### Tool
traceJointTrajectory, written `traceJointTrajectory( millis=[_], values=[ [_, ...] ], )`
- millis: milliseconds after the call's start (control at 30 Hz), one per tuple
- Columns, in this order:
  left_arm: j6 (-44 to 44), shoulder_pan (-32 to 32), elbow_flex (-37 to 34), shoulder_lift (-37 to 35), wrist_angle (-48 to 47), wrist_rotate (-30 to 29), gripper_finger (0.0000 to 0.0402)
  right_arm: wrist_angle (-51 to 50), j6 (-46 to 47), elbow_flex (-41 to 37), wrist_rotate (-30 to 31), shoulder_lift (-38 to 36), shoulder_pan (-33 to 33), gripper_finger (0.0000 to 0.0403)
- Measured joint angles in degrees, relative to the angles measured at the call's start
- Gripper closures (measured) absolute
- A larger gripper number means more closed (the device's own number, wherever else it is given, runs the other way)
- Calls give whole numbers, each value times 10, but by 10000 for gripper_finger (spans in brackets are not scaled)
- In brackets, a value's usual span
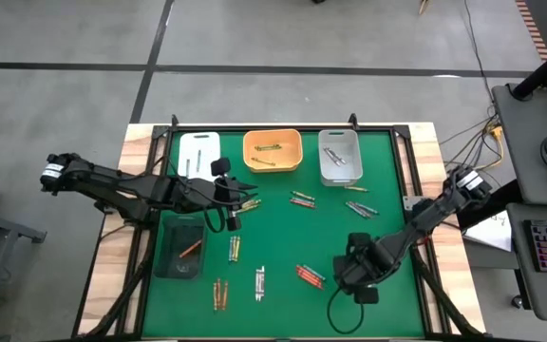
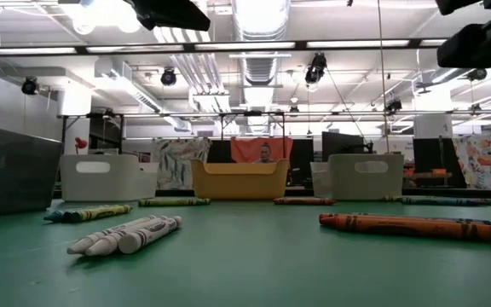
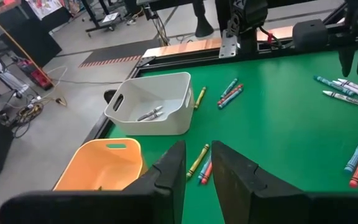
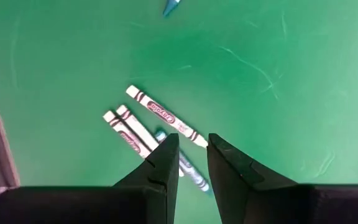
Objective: Sort crayons
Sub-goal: Put the white crayon into the gray bin
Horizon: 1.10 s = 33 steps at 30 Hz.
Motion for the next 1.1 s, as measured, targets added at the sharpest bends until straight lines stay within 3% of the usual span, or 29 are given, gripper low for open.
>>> traceJointTrajectory(
  millis=[1100],
  values=[
    [-5,0,0,0,2,1,342,65,-57,-1,9,114,57,330]
  ],
)
